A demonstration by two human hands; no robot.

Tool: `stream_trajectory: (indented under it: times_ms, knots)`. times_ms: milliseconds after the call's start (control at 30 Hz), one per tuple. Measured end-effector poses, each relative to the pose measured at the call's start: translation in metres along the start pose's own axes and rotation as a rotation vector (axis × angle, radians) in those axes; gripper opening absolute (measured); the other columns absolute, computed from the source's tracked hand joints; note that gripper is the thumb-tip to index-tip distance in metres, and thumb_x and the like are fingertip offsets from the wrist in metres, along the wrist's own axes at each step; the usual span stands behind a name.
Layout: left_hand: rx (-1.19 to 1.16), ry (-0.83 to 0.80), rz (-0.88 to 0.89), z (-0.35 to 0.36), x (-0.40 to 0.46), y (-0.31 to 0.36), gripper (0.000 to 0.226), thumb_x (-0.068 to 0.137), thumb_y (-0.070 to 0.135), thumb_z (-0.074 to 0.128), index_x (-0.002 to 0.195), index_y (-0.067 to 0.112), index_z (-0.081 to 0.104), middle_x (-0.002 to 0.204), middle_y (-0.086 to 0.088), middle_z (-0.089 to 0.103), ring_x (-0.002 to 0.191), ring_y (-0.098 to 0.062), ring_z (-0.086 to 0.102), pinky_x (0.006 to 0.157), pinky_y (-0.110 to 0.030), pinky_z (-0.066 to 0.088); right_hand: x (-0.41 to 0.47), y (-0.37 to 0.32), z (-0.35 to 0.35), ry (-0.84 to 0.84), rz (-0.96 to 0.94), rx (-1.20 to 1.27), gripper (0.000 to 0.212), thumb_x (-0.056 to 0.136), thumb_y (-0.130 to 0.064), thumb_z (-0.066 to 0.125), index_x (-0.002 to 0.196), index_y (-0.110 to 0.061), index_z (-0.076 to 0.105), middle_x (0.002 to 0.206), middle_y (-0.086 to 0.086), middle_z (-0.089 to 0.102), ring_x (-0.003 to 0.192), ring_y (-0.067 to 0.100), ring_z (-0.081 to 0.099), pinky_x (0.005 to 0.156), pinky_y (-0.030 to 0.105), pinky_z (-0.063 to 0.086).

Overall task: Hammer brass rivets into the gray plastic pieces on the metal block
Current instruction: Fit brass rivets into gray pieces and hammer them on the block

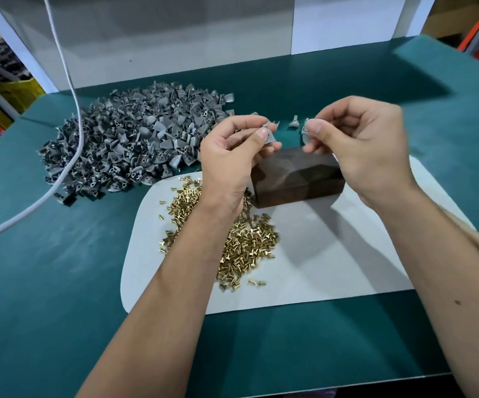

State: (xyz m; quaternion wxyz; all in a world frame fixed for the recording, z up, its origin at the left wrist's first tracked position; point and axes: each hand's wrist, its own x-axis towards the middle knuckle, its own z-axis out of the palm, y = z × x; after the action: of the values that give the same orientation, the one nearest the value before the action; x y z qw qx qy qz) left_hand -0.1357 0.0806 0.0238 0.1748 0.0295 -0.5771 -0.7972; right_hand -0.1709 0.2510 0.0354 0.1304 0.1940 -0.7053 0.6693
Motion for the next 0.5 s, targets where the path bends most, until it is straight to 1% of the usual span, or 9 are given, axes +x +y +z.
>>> stream_trajectory:
  times_ms: [67, 133, 267, 400, 467, 500]
  knots:
    - [-0.012, -0.006, -0.002, 0.0000, -0.0001, -0.0004, 0.012, 0.094, -0.010, 0.062, 0.100, 0.000, 0.067, 0.104, -0.026, 0.075, 0.078, -0.028, 0.072, 0.074, -0.028, 0.058, -0.0024, 0.0000, 0.0033, -0.020, 0.038, 0.058, 0.007, 0.093, -0.003, 0.071, 0.089, 0.000, 0.066, 0.077, 0.021, 0.070, 0.067, 0.027, 0.075, 0.060, 0.029, 0.058]
    - [-0.030, -0.016, -0.003, -0.0005, -0.0001, -0.0011, 0.013, 0.095, -0.010, 0.061, 0.100, 0.000, 0.067, 0.104, -0.025, 0.075, 0.080, -0.027, 0.073, 0.078, -0.031, 0.060, -0.0051, -0.0006, 0.0060, -0.041, 0.038, 0.086, 0.007, 0.092, -0.001, 0.071, 0.088, -0.002, 0.066, 0.077, 0.025, 0.070, 0.069, 0.029, 0.076, 0.060, 0.029, 0.059]
    - [-0.055, -0.036, -0.022, -0.0008, -0.0003, -0.0018, 0.016, 0.094, -0.012, 0.060, 0.102, -0.001, 0.068, 0.104, -0.024, 0.075, 0.081, -0.027, 0.074, 0.081, -0.031, 0.060, -0.0066, -0.0011, 0.0080, -0.056, 0.009, 0.082, 0.008, 0.089, -0.004, 0.077, 0.086, -0.009, 0.071, 0.073, 0.025, 0.068, 0.064, 0.027, 0.074, 0.060, 0.028, 0.058]
    - [-0.053, -0.046, -0.024, 0.0001, -0.0010, -0.0027, 0.019, 0.092, -0.016, 0.061, 0.100, -0.001, 0.071, 0.103, -0.025, 0.075, 0.086, -0.029, 0.076, 0.081, -0.030, 0.061, -0.0054, 0.0009, 0.0084, -0.051, -0.018, 0.005, 0.008, 0.087, -0.010, 0.079, 0.085, -0.016, 0.076, 0.070, 0.011, 0.071, 0.061, 0.019, 0.070, 0.060, 0.026, 0.055]
    - [-0.046, -0.057, -0.018, 0.0007, -0.0016, -0.0034, 0.020, 0.091, -0.016, 0.063, 0.101, -0.001, 0.071, 0.099, -0.022, 0.076, 0.084, -0.030, 0.076, 0.079, -0.030, 0.062, -0.0051, 0.0033, 0.0084, -0.058, -0.024, -0.026, 0.010, 0.089, -0.009, 0.077, 0.088, -0.019, 0.078, 0.072, 0.007, 0.073, 0.063, 0.017, 0.069, 0.063, 0.025, 0.054]
    - [-0.048, -0.064, -0.016, 0.0008, -0.0020, -0.0034, 0.020, 0.091, -0.016, 0.063, 0.102, -0.001, 0.071, 0.096, -0.019, 0.077, 0.082, -0.029, 0.076, 0.078, -0.028, 0.061, -0.0050, 0.0043, 0.0084, -0.067, -0.026, -0.047, 0.015, 0.090, -0.007, 0.074, 0.090, -0.021, 0.078, 0.074, 0.005, 0.074, 0.066, 0.017, 0.070, 0.066, 0.025, 0.055]
